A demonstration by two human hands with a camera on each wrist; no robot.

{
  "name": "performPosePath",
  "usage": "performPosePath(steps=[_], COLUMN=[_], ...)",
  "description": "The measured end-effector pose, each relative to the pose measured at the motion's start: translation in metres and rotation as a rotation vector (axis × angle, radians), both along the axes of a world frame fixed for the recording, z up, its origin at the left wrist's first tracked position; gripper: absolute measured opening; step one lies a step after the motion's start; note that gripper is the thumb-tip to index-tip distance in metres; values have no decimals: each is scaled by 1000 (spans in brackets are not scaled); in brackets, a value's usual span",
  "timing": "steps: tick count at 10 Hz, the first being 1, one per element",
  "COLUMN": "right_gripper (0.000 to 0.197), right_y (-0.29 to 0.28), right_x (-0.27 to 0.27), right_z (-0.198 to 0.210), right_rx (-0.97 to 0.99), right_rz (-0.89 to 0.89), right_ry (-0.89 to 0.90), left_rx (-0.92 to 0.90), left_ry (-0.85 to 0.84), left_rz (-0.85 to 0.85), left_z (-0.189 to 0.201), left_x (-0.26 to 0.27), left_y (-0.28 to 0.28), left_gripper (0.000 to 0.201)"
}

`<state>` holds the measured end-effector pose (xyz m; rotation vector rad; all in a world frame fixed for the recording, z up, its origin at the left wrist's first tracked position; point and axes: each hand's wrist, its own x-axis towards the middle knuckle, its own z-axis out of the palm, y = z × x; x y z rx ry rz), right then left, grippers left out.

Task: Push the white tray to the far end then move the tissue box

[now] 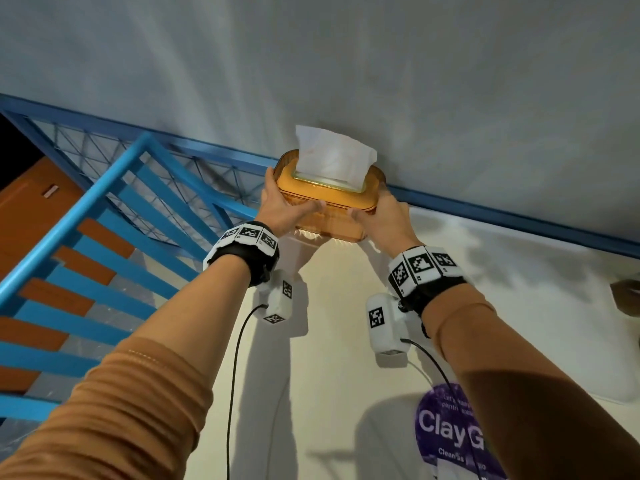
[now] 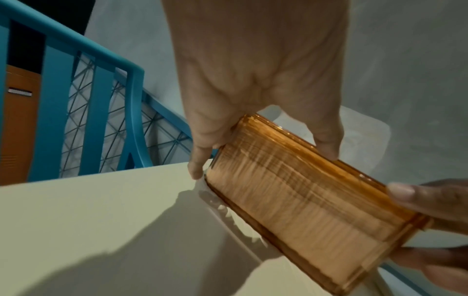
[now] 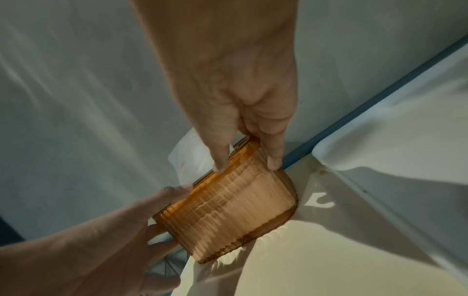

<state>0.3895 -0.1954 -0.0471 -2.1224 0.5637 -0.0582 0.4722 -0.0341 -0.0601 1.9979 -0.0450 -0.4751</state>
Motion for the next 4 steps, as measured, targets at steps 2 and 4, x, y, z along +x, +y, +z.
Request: performPosePath(steps=[2,4], right_gripper=[71,32], right_y=[8,36], right_x=[-37,-126], right_z=[39,53], right_rx=[8,14], right_rz=[59,37], right_ry=[-85,-9], left_rx=[5,0], left_ry=[-165,-75], left_rz=[18,-210], left_z=[30,49], left_x=[-28,-108], left_y=[8,45], left_gripper=[121,59])
